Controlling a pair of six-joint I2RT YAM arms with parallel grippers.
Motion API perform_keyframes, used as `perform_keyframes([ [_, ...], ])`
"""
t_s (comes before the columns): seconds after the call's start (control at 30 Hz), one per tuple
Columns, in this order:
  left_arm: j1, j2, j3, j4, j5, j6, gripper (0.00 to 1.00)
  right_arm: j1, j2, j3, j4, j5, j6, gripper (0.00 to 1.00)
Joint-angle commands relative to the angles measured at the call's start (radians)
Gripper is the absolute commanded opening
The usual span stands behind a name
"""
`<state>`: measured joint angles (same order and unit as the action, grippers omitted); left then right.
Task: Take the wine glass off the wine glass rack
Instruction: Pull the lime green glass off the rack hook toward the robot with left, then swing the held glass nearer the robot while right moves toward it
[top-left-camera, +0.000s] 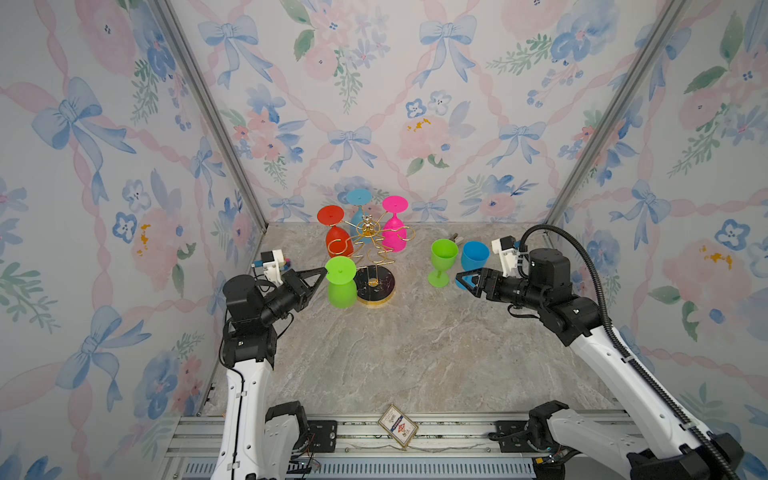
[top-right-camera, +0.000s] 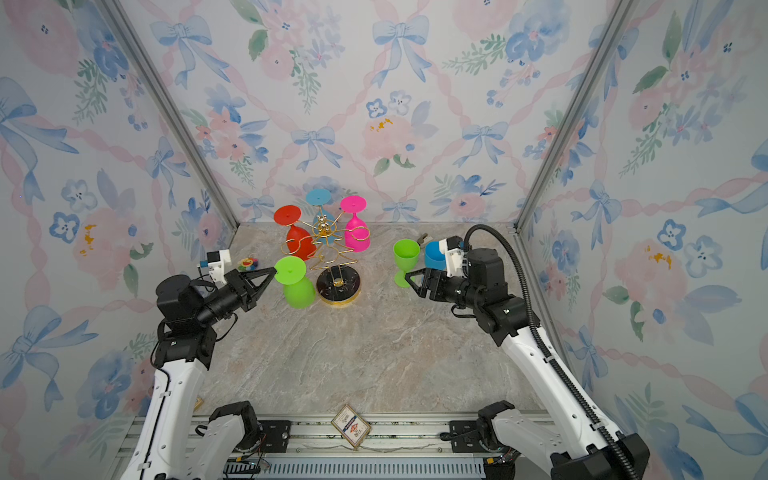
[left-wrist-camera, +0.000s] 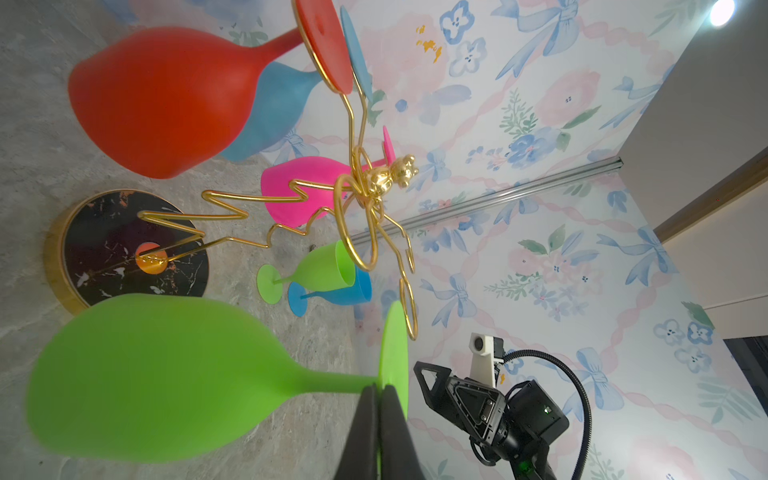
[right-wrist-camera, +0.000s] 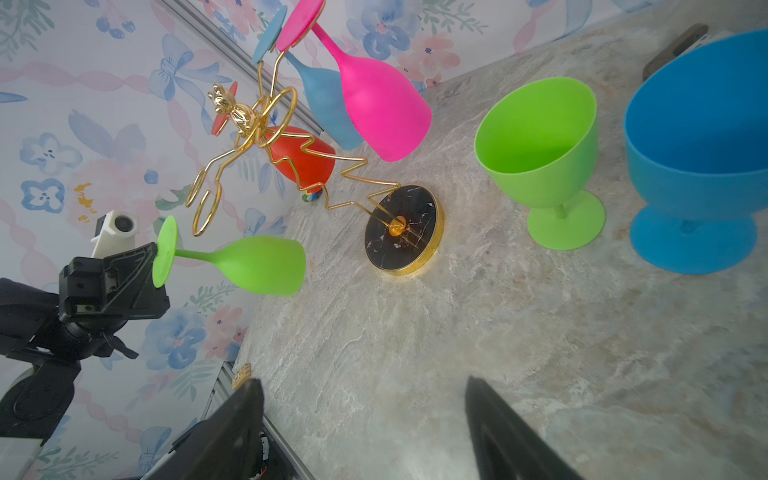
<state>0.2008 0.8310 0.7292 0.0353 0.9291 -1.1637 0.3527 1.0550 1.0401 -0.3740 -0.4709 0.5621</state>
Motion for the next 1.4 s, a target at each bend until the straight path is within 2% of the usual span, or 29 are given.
perform_keyframes([
  [0.0,-0.045,0.012,-0.004,0.005,0.014,0.007,0.0,0.001,0.02,-0.017,0.043,0.008,0.028,0.78],
  [0.27,-0.168,0.019,0.004,0.006,-0.006,0.01,0.0,0.01,0.03,0.002,0.018,0.052,0.016,0.78],
  [0.43,-0.347,0.022,0.039,0.005,-0.106,0.003,0.0,0.013,0.04,0.012,0.0,0.076,0.022,0.79],
  [0.73,-0.593,0.112,0.138,0.006,-0.239,0.04,0.0,0.011,0.072,0.058,-0.111,0.134,0.023,0.78],
  [0.97,-0.748,0.261,0.301,0.006,-0.247,0.176,0.0,-0.072,0.068,0.078,-0.285,0.17,0.024,0.78],
  [1.17,-0.799,0.362,0.409,0.001,-0.219,0.328,0.0,-0.17,0.02,0.086,-0.402,0.176,-0.009,0.78],
  [1.37,-0.847,0.396,0.456,-0.002,-0.237,0.51,0.0,-0.244,-0.019,0.078,-0.46,0.164,-0.021,0.78],
])
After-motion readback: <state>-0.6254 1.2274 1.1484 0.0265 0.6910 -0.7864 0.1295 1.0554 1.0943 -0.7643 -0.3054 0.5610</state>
